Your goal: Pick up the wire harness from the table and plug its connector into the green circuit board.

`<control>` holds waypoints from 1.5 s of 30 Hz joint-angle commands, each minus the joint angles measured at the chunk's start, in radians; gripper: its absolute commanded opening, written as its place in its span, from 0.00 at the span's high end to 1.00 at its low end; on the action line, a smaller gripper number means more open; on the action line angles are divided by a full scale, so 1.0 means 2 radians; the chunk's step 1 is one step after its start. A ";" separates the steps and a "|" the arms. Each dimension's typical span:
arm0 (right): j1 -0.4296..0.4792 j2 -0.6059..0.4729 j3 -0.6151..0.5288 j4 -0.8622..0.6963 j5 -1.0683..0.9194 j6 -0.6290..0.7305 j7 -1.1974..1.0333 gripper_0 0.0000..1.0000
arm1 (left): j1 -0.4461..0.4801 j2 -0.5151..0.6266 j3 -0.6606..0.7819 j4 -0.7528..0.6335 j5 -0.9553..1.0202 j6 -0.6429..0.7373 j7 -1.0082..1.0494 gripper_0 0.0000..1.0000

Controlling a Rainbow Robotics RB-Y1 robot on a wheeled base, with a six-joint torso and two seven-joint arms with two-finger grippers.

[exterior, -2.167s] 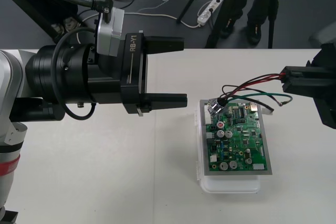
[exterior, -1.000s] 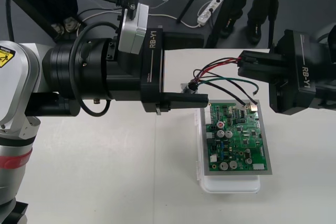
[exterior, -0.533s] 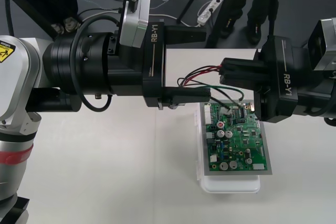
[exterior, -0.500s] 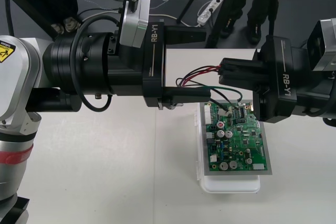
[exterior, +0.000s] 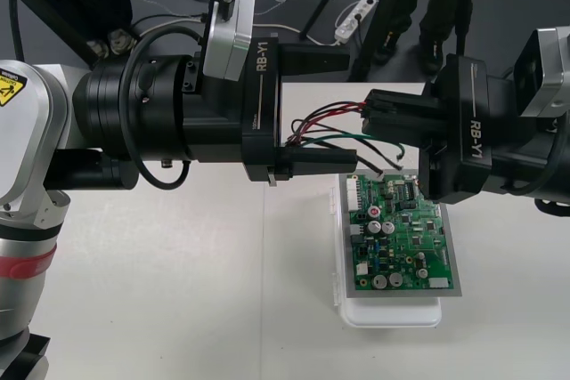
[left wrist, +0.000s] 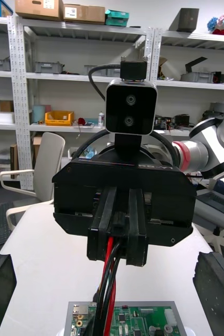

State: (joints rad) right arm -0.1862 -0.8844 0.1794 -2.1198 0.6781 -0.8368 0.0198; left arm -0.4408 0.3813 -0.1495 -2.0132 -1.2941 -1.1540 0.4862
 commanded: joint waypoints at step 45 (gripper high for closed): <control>-0.012 0.005 -0.001 -0.028 0.020 0.011 -0.052 1.00 | -0.019 -0.012 -0.009 -0.004 0.015 0.029 0.007 0.00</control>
State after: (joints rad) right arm -0.1862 -0.8844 0.1794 -2.1353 0.7135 -0.8238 -0.0404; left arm -0.4408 0.3813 -0.1496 -2.0119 -1.2807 -1.1484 0.4863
